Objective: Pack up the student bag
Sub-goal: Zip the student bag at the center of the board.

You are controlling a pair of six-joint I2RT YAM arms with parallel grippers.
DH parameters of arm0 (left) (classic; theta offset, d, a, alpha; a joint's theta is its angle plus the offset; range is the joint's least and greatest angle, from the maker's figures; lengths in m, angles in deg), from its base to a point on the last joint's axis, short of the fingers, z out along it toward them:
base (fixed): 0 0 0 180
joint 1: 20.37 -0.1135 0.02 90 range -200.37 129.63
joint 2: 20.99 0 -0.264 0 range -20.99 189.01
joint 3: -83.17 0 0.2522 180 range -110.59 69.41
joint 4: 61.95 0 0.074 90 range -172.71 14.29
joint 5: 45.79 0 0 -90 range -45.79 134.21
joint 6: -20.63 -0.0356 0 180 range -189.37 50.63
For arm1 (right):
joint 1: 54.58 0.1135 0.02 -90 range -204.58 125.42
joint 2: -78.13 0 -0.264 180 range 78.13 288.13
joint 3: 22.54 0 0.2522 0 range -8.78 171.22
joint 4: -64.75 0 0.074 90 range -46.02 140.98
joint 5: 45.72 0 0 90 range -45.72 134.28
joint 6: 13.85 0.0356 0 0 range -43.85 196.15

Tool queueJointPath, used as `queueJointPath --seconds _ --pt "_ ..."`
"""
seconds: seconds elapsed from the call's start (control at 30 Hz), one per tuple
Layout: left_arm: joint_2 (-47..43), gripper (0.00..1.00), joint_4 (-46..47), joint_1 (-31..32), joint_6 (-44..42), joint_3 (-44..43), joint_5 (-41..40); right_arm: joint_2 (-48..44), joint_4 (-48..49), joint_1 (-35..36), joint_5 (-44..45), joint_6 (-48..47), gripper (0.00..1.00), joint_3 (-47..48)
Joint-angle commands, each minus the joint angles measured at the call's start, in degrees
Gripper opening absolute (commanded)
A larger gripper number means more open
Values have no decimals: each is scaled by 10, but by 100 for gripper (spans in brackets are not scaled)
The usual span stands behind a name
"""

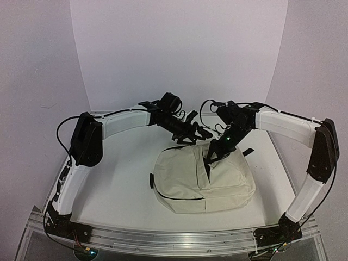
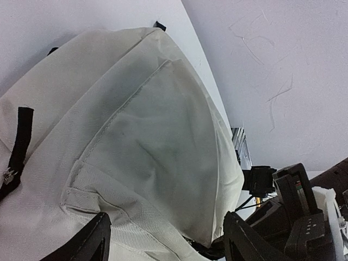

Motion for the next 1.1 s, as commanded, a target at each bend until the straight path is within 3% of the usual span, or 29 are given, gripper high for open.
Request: queueJointPath --seconds 0.0,0.2,0.47,0.73,0.93,1.07 --pt "26 72 5 -3 -10 -20 -15 -33 -18 8 -2 -13 0 -20" --pt "46 76 -16 -4 -19 -32 -77 -35 -17 8 -2 -12 0 -30" --pt "57 74 -4 -1 -17 -16 -40 -40 -17 9 -8 -10 0 -29" --pt "49 54 48 3 -11 -3 39 -28 -15 8 -2 -12 0 -23" --pt "31 49 66 15 -20 24 76 -26 -14 8 9 -12 0 -23" --pt "14 39 93 16 -15 59 85 -26 -14 9 11 -12 0 -27"
